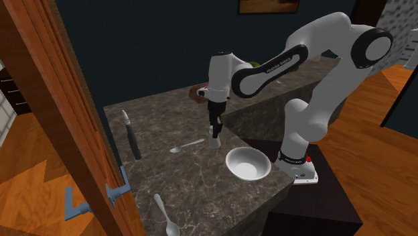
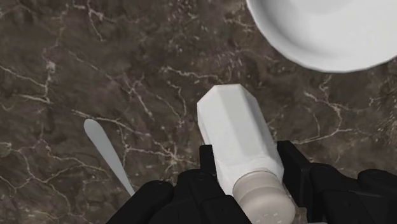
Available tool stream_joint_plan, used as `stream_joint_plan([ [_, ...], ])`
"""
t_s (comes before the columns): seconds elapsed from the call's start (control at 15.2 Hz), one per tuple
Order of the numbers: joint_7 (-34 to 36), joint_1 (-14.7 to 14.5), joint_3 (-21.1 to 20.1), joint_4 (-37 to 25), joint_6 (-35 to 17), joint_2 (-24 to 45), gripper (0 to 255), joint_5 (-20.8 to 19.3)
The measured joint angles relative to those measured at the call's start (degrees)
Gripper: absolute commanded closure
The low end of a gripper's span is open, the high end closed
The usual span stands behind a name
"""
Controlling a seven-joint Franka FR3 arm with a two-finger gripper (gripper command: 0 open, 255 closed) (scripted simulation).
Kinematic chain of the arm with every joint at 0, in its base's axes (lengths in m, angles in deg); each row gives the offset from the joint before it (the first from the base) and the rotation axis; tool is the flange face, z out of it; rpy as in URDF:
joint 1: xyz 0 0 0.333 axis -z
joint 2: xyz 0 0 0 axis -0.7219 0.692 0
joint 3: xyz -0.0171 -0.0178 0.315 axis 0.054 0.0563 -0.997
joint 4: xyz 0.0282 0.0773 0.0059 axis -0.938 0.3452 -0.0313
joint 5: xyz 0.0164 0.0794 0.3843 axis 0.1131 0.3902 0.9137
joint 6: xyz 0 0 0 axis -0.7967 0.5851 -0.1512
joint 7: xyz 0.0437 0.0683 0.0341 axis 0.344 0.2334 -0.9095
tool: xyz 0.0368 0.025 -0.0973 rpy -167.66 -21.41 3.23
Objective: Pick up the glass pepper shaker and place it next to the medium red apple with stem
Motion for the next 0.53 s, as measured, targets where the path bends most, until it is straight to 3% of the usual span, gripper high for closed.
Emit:
stream_joint_plan([
  [0.53, 0.5, 0.1, 0.2, -5.0, 6.8, -1.8, 255, -0.4],
])
